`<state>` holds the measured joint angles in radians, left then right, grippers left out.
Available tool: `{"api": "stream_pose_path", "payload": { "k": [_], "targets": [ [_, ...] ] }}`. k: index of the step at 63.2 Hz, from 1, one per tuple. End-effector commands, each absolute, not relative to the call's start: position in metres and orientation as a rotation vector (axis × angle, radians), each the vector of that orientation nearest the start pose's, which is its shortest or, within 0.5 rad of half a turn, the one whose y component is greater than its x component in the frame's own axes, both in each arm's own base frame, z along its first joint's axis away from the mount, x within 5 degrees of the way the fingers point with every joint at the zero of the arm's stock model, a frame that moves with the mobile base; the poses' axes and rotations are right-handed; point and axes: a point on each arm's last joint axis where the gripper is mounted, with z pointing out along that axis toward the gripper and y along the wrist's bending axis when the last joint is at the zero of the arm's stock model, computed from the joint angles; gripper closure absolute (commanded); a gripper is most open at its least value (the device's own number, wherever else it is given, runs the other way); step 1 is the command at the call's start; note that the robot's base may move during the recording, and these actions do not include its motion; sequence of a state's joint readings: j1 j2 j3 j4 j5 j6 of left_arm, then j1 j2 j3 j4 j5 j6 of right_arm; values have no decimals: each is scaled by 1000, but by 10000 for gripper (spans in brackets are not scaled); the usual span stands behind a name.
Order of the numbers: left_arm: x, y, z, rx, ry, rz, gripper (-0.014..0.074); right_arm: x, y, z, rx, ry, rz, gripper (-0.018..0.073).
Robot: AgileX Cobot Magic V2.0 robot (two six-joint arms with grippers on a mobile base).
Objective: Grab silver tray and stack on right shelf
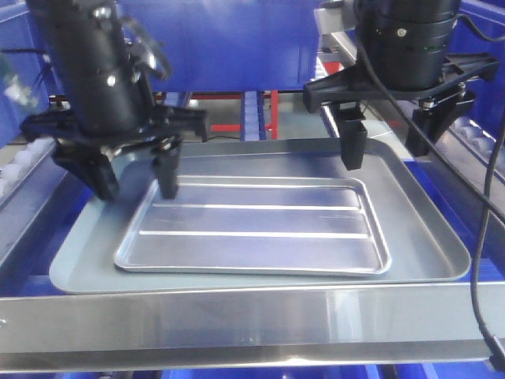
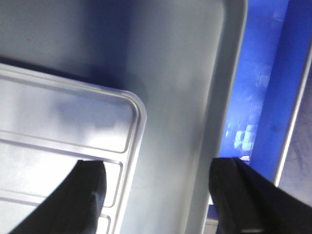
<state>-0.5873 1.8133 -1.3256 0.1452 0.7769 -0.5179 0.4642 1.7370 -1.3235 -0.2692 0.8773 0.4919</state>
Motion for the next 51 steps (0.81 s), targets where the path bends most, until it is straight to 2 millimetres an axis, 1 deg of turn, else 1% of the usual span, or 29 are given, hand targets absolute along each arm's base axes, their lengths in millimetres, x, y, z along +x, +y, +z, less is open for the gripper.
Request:
{"api": "stream_pose_path", "payload": {
  "k": [1, 7, 12, 18, 24, 26, 27, 30, 33, 34, 36, 38, 39, 40, 41, 42, 44, 45, 46, 49, 50, 51],
  "targets": [
    [322, -202, 270, 216, 2633, -193, 152, 328, 140, 295, -150, 2568, -21, 7],
    [317, -198, 289, 234, 2608, -196, 152, 321, 136, 310, -139, 2533, 0, 20],
    [307, -192, 306, 242, 2573, -208, 154, 314, 132, 323, -131, 2505, 14, 69],
    [289, -182, 321, 266, 2521, -201, 173, 304, 128, 335, -148, 2472, 24, 179],
    [270, -173, 325, 305, 2475, -194, 239, 291, 122, 342, -158, 2449, 32, 319],
    [263, -169, 322, 311, 2467, -205, 267, 287, 120, 340, -160, 2449, 33, 363],
    [258, -167, 323, 307, 2457, -221, 291, 284, 119, 341, -160, 2444, 36, 384],
    [247, -160, 317, 310, 2450, -239, 344, 278, 116, 340, -163, 2441, 38, 456],
    [236, -154, 315, 309, 2418, -271, 403, 271, 113, 335, -170, 2442, 40, 514],
    [233, -152, 314, 307, 2413, -282, 435, 268, 111, 334, -171, 2437, 44, 520],
    [225, -147, 307, 310, 2409, -293, 479, 263, 109, 331, -175, 2435, 47, 504],
    [217, -142, 303, 309, 2392, -314, 536, 257, 107, 326, -182, 2433, 52, 501],
    [214, -141, 304, 306, 2383, -324, 547, 255, 106, 324, -185, 2432, 54, 503],
    [210, -138, 300, 307, 2380, -331, 582, 252, 105, 322, -188, 2430, 55, 504],
    [208, -137, 301, 307, 2363, -341, 605, 250, 104, 320, -191, 2429, 57, 504],
    [204, -134, 296, 308, 2367, -342, 628, 247, 103, 315, -197, 2431, 59, 504],
    [198, -131, 295, 308, 2347, -355, 673, 242, 101, 313, -200, 2424, 65, 503],
    [194, -128, 291, 311, 2352, -354, 694, 239, 99, 309, -205, 2421, 68, 503],
    [190, -125, 290, 310, 2340, -362, 708, 236, 98, 307, -208, 2419, 71, 503],
    [180, -119, 285, 312, 2319, -377, 687, 227, 95, 298, -219, 2414, 81, 503],
    [177, -117, 283, 312, 2315, -380, 686, 224, 93, 297, -220, 2406, 87, 503],
    [173, -114, 281, 313, 2307, -385, 687, 220, 91, 293, -224, 2410, 87, 503]
  ]
}}
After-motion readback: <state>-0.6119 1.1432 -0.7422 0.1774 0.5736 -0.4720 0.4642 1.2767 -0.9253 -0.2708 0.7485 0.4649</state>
